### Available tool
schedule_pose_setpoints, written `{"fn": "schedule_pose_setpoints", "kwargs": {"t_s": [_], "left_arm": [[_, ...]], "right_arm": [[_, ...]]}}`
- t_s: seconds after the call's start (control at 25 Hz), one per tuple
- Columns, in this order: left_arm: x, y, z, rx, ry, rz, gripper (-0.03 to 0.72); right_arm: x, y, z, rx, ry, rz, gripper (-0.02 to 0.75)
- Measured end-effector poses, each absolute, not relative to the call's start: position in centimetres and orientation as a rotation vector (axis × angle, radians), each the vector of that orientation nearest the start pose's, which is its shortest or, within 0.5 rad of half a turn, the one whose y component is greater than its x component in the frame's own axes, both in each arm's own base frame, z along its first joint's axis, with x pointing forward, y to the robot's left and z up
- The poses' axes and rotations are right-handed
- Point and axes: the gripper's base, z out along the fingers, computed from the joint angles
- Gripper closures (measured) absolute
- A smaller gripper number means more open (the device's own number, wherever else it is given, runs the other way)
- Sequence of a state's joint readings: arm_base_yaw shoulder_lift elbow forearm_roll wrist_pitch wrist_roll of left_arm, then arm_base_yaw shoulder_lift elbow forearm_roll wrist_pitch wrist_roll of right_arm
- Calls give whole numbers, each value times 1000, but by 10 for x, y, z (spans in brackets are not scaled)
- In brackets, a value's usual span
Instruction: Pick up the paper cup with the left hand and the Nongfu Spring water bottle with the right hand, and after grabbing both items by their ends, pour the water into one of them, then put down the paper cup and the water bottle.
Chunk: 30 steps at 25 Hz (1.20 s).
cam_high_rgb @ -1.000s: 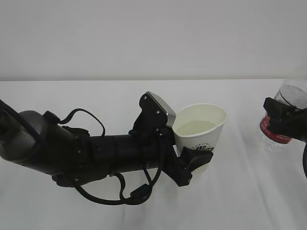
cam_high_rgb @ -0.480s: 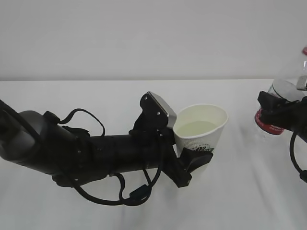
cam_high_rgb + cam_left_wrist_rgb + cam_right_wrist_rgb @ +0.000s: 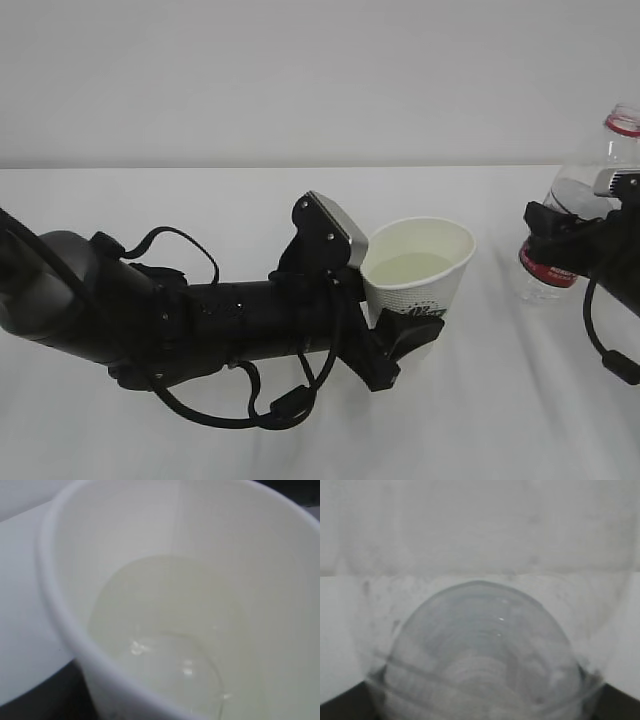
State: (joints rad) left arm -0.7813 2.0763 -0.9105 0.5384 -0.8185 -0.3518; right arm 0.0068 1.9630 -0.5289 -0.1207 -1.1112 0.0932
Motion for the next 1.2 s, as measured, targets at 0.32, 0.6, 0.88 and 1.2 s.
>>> {"fn": "schedule_pose_setpoints", "kwargs": {"t_s": [0.32, 0.6, 0.88, 1.2], "left_arm": [[252, -297, 113, 1026, 1690, -859, 190], [252, -297, 113, 1027, 1690, -859, 190], [252, -297, 113, 1028, 1689, -858, 190], [252, -297, 113, 1028, 1689, -858, 190]], "right_arm": [[309, 12, 104, -47, 1819, 132, 277], [309, 12, 104, -47, 1818, 132, 276], [309, 12, 104, -47, 1817, 132, 214], [310, 12, 105, -47, 1802, 133, 146]]}}
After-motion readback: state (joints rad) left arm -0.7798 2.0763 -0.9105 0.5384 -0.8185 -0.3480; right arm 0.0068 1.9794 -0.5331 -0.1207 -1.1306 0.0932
